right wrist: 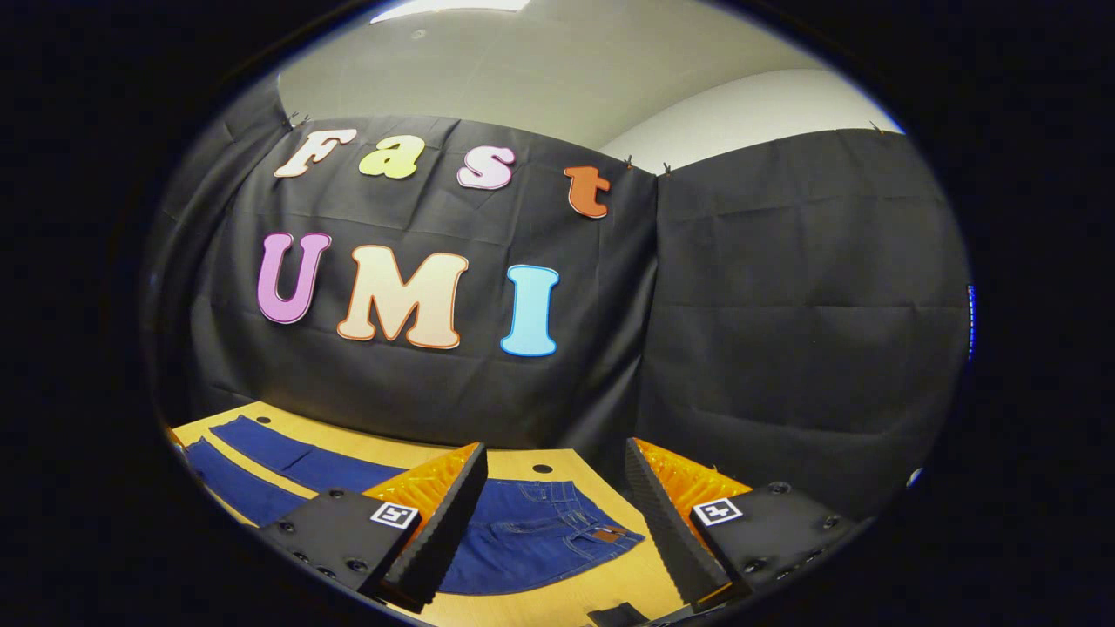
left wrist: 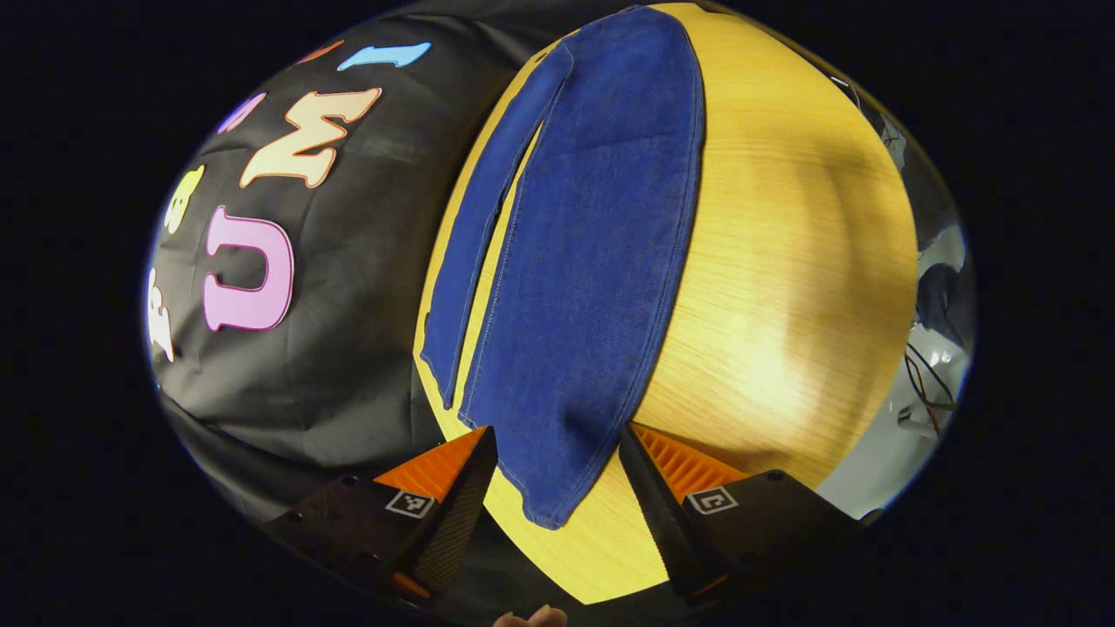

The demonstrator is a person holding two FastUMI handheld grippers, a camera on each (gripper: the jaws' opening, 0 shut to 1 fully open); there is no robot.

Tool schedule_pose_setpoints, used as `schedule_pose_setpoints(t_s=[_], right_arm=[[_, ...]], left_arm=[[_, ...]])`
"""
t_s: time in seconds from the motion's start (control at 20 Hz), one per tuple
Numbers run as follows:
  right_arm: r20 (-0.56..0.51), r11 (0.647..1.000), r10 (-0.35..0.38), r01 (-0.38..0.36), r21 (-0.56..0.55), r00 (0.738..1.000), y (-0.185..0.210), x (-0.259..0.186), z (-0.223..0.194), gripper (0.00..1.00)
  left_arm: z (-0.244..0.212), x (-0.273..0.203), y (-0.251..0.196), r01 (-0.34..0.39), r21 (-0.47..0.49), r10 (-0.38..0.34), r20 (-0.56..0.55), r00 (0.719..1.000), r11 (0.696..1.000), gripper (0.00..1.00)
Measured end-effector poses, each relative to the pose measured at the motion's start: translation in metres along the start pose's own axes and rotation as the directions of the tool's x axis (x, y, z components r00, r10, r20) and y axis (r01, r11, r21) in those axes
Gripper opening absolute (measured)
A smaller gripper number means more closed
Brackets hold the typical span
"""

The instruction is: Grasp the waist and the cuffs of the jeans and fold them to make the two legs overlap; first hold the waist and fold one-third of the jeans toward the cuffs, then hold the cuffs and fold the remaining one-third in the same direction to finish folding.

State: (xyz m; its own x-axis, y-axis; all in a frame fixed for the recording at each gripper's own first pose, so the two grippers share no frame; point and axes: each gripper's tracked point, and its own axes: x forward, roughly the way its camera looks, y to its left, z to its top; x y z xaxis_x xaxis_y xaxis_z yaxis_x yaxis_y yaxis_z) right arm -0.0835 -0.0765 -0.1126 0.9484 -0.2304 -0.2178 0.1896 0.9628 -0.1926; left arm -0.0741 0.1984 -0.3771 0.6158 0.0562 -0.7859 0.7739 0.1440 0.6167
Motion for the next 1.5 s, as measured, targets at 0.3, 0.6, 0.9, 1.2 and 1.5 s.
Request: schedule_pose_setpoints(t_s=[0.3,0.6,0.9,1.2,1.5], right_arm=[[-0.032,0.999,-0.021,0.021,-0.027,0.999,-0.010,0.000,-0.011,0.98],[-0.122,0.982,0.115,-0.131,-0.132,0.986,0.007,0.016,-0.052,0.98],[-0.287,0.863,0.196,-0.304,-0.404,0.938,-0.008,0.047,-0.143,0.98],[-0.486,0.658,0.188,-0.477,-0.583,0.853,-0.033,0.065,-0.244,0.99],[-0.616,0.473,0.185,-0.618,-0.627,0.766,-0.031,0.077,-0.313,1.00]], left_arm=[[-0.004,0.020,-0.017,0.166,-0.001,-0.166,-0.073,0.983,0.986,0.59],[-0.003,0.019,-0.024,0.242,-0.128,-0.255,-0.100,0.962,0.962,0.03],[-0.005,0.021,-0.022,0.222,-0.086,-0.231,-0.119,0.965,0.971,0.00],[-0.005,0.021,-0.022,0.174,-0.153,-0.194,-0.131,0.972,0.973,0.00],[-0.004,0.021,-0.022,0.156,-0.148,-0.178,-0.152,0.972,0.977,0.00]])
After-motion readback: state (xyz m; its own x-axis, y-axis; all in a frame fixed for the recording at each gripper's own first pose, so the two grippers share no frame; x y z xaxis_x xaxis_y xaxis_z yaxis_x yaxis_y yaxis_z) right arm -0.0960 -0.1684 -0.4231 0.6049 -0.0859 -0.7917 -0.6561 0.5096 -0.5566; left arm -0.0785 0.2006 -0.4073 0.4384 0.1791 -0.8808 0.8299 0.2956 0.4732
